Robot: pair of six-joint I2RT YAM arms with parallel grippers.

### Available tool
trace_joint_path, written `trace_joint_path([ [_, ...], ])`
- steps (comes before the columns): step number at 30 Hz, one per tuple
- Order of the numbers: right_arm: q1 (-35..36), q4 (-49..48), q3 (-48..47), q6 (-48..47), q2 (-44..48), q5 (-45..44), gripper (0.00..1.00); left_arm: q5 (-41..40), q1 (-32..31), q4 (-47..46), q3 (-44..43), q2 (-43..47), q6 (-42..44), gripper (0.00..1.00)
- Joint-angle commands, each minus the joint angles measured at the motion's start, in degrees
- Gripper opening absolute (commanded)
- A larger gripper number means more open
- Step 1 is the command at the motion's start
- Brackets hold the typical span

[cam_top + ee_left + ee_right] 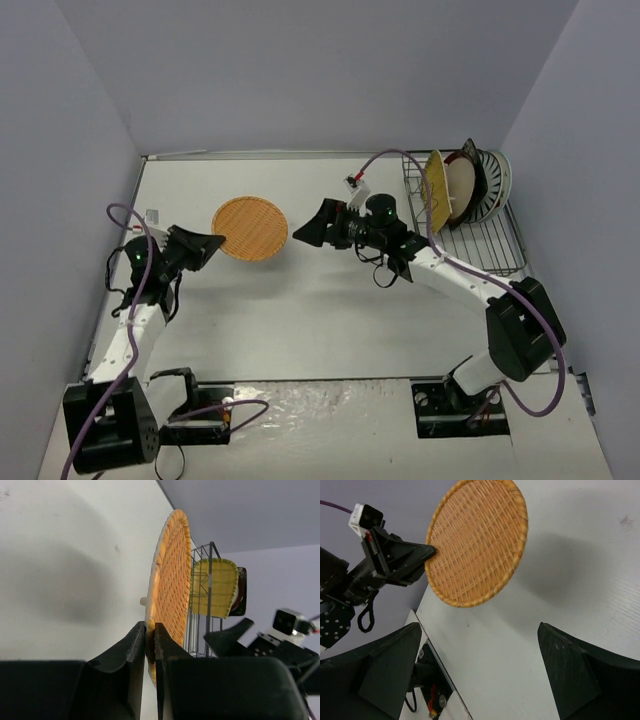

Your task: Load the plates into the dish rack

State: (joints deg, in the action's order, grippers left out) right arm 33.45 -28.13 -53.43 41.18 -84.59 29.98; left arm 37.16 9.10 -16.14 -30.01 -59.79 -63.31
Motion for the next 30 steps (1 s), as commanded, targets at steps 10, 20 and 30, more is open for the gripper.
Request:
trace_joint_path([
  [10,4.3,-8.5,-7.7,4.6,-6.2,1.6,0.96,7.4,-3.2,-2.1,-1.1,11.5,-6.0,0.00],
  [20,5.2,-6.7,-8.4,2.6,-5.3,1.2,0.37,8.4,-4.6,-4.0,-0.4,12.5,-6.1,0.00],
  [30,4.6,3.5,-8.8,-7.7,3.2,-7.4,0.00,7.5,-4.7,9.3,-3.5,12.4,3.8,0.09],
])
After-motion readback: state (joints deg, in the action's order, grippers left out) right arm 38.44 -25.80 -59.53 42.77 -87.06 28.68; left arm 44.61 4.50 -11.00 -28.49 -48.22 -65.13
